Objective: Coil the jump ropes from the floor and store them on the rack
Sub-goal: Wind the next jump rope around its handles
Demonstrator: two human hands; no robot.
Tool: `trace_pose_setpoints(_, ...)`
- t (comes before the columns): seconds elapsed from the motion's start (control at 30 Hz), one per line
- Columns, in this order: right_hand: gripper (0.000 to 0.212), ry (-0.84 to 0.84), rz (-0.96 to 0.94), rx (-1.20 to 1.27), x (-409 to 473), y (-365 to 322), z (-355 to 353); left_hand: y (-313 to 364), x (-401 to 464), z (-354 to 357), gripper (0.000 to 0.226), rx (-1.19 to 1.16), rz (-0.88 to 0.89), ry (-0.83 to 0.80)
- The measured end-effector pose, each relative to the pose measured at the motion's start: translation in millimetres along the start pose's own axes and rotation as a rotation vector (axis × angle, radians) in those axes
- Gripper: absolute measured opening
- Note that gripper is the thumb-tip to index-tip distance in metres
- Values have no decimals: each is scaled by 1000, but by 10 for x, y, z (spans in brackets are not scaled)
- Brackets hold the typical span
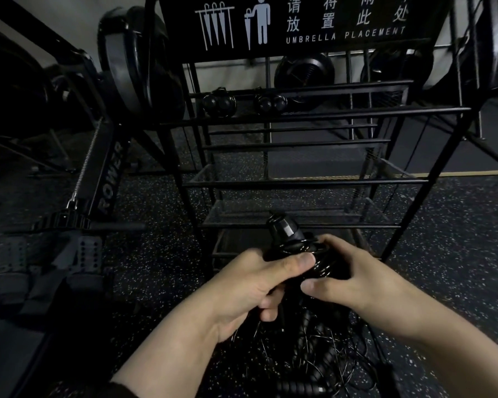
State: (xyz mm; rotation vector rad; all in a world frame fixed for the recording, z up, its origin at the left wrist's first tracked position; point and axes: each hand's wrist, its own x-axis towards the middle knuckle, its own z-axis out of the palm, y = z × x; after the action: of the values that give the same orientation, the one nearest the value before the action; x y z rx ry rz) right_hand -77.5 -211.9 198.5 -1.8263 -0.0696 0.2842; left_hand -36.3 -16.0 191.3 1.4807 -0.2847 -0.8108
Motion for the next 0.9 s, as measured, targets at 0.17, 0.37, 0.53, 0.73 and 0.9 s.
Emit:
trace_pose_setpoints(0.17, 46, 119, -18, -118, 13, 37, 75, 31, 14, 37, 41, 4, -56, 35)
trace_pose_setpoints(0.37, 73, 261, 6, -448, 45, 146, 120, 0, 42, 47, 28, 72, -73, 127)
trace_pose_setpoints(0.53, 49, 88, -63, -280, 19, 122, 72, 12, 18, -7, 29, -18, -72, 141)
trace_pose_setpoints(0.73, 46, 319, -87, -278, 118, 218, 135, 61, 45, 26, 50, -113, -32, 275)
trace_pose_setpoints(0.9, 49, 441, -47, -251, 156, 290, 89, -34, 94, 227, 26, -130, 112, 375)
